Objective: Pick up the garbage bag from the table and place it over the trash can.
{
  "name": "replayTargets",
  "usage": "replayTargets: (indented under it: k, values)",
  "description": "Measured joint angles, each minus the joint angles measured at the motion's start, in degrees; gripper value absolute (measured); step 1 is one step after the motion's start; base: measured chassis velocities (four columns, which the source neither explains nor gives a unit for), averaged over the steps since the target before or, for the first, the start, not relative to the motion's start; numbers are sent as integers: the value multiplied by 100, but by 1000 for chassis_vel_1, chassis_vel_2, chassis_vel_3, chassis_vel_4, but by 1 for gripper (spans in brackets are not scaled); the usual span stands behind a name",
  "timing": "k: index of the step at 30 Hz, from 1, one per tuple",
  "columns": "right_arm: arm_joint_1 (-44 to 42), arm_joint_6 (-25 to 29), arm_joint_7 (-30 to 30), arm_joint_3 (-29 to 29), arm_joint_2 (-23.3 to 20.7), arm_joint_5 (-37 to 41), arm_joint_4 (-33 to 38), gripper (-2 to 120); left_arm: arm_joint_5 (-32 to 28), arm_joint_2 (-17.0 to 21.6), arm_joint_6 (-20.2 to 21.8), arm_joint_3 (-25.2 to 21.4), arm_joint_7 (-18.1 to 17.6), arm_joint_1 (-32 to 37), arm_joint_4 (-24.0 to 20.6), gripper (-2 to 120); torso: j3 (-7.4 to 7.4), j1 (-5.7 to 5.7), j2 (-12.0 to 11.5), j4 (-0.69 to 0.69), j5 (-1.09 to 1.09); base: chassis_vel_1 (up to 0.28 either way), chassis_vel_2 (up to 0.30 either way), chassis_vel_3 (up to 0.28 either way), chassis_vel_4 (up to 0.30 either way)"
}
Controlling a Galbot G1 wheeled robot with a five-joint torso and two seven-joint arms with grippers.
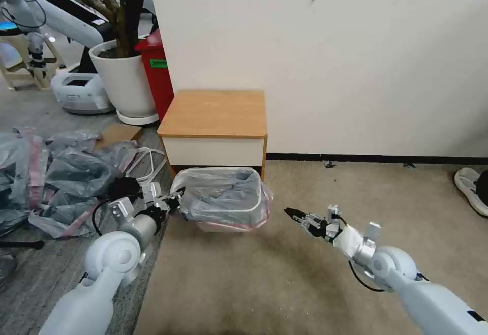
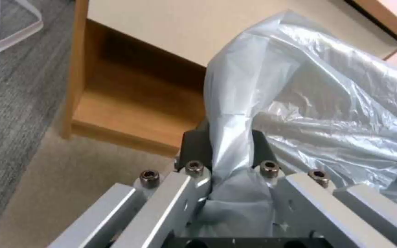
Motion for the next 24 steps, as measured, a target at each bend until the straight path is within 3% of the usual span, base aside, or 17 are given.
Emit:
replayTargets:
  k: [6,12,18,24]
  values:
    - [257,-351,-567,-153,21,50,-134,63,25,50,-16,-56,112,106,-3,6,0,0,0,0,0,0,0,0,0]
    - [620,-424,-690,-399,0,9,-319,78,109,20,-23,-94,261,256,-71,6,0,0,0,2,0,0,0,0,0]
    - [792,-416,-697,-551,7,-16,-417,83,125,12,-43,-109,363,279,-109,6,0,0,0,1,0,0,0,0,0]
    - [832,-413,-704,-638,38,-23,-388,80,138,24,-52,-87,375,267,-112,6,0,0,0,0,0,0,0,0,0]
